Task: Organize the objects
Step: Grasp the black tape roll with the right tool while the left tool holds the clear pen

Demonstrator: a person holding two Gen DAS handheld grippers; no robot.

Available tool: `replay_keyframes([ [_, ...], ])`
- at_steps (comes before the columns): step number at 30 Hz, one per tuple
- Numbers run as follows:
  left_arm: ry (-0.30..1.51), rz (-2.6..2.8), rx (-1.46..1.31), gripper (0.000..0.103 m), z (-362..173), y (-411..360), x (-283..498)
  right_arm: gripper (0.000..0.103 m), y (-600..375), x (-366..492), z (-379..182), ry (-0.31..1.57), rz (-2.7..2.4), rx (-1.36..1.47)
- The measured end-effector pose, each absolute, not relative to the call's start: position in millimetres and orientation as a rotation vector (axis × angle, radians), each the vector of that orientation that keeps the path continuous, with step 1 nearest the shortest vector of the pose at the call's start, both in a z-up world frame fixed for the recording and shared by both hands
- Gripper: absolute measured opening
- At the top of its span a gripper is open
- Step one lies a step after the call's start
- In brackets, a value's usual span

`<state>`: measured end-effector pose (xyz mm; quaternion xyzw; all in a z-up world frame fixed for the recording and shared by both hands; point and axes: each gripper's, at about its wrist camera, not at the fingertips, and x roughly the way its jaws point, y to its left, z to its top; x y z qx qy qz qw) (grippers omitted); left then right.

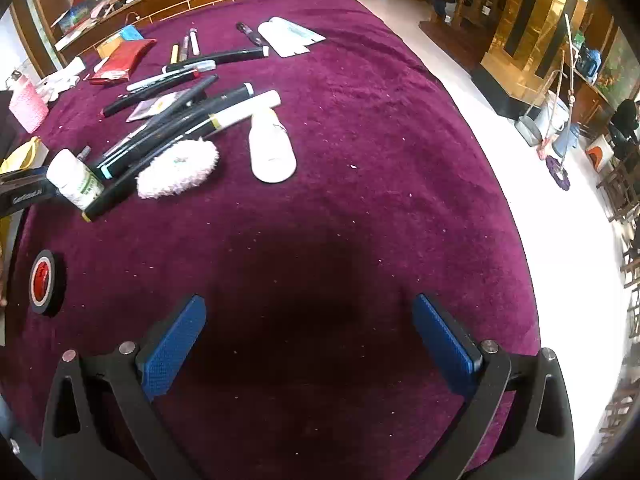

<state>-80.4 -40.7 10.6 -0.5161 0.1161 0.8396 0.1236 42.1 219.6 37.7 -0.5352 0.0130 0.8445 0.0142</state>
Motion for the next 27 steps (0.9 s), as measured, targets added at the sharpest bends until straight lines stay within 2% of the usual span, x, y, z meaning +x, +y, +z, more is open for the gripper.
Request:
replay_keyframes([
  [1,0.334,2.447,-1.500,0.013,10.3,-38.7,-78.7,0.103,217.4,42.6,40.6,0.037,2.642,-1.657],
  [5,0.388,2.459,-1.496,0.012,12.8,-33.2,-71.9,0.103,203.2,42.8,58.0,0.023,2.726,-1.639],
  [12,0.130,2.499,-1.445,0.012,52.2,-63.6,-49.3,0.102,154.8,39.6,70.8,0.030,2.882,-1.789],
  [15,0.025,2.527,-1.400,0.012,76.3,-82.9,-29.4,0.097,127.1,33.3,68.6,0.068,2.923,-1.900],
  [20,-0.140,2.537,-1.397,0.012,95.6,-123.8,-4.1,0.069,85.3,19.2,50.9,0.104,2.909,-2.050],
  [24,-0.200,2.547,-1.421,0.012,96.4,-152.8,11.6,0.068,57.2,15.1,41.6,0.047,2.896,-2.087],
  [27,-0.232,2.553,-1.442,0.012,93.8,-172.6,20.8,0.068,39.4,13.3,33.3,-0.061,2.900,-2.158],
])
